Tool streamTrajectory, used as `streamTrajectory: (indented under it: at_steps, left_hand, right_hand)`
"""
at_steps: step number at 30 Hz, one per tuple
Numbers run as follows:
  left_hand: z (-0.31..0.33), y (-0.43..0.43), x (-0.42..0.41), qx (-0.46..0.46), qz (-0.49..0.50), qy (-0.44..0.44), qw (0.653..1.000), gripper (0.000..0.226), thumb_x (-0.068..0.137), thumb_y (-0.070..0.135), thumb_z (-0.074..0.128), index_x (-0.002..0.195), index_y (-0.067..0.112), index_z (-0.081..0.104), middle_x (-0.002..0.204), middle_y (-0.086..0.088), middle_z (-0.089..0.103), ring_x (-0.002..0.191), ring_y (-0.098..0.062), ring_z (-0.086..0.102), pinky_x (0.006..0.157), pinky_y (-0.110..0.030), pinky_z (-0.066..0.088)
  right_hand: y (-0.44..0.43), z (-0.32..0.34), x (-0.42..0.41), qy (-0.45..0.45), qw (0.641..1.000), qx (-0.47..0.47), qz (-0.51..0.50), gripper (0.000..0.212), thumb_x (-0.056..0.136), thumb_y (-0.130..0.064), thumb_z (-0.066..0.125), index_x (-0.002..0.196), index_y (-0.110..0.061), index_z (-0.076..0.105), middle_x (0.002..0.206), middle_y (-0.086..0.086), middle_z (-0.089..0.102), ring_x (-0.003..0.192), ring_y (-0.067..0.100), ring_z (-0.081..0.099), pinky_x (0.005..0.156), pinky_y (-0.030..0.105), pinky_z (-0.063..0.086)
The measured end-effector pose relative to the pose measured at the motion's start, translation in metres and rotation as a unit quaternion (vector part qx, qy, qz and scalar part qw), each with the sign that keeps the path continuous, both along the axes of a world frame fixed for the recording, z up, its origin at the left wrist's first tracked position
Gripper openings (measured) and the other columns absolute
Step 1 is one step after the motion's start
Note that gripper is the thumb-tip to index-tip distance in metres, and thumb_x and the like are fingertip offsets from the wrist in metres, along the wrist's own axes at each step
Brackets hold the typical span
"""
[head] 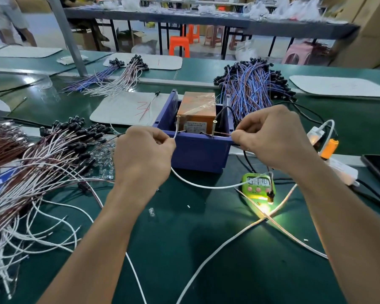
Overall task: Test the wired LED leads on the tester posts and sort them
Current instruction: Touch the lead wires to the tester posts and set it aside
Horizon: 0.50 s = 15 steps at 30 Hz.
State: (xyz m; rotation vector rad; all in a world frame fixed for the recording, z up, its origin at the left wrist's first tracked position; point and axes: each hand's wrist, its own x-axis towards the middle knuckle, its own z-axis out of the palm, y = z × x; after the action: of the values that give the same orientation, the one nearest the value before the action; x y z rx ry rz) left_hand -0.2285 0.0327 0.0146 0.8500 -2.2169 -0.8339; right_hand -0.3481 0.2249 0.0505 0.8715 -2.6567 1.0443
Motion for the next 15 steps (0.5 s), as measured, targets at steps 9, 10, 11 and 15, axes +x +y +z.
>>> streamTrajectory:
  at_steps: [9,10,11,15]
  left_hand:
    - [0.001,0.003,-0.001,0.005,0.001,-0.006,1.0,0.029,0.083,0.029,0.074,0.055,0.029,0.067,0.052,0.024,0.061,0.05,-0.001,0.056,0.051,-0.016,0.037]
    - [0.001,0.003,-0.001,0.01,0.003,-0.008,1.0,0.029,0.083,0.028,0.074,0.055,0.028,0.068,0.051,0.023,0.06,0.049,-0.002,0.056,0.05,-0.017,0.037]
    - [0.001,0.004,0.001,0.015,0.006,-0.011,1.0,0.028,0.083,0.028,0.074,0.056,0.027,0.069,0.05,0.023,0.06,0.047,-0.004,0.056,0.05,-0.017,0.037]
    - [0.005,0.009,0.02,0.059,-0.009,-0.01,0.998,0.021,0.08,0.026,0.076,0.059,0.027,0.073,0.048,0.012,0.063,0.042,-0.005,0.056,0.049,-0.017,0.041]
  right_hand:
    - [0.001,-0.002,0.001,-0.003,0.999,-0.03,0.01,0.015,0.082,-0.025,0.081,0.069,-0.026,0.075,0.06,-0.015,0.071,0.056,0.002,0.069,0.056,0.013,0.053]
    - [0.001,-0.001,0.001,-0.004,1.0,-0.026,0.01,0.015,0.082,-0.025,0.081,0.069,-0.025,0.076,0.06,-0.014,0.071,0.056,0.001,0.068,0.054,0.011,0.051]
    - [0.002,0.0,0.002,-0.004,1.0,-0.02,0.011,0.015,0.082,-0.026,0.081,0.069,-0.025,0.076,0.059,-0.014,0.07,0.055,-0.001,0.067,0.052,0.008,0.047]
    - [0.017,0.011,0.01,-0.024,0.999,-0.001,0.028,0.015,0.083,-0.027,0.079,0.068,-0.024,0.076,0.057,-0.01,0.069,0.049,0.001,0.061,0.052,0.008,0.043]
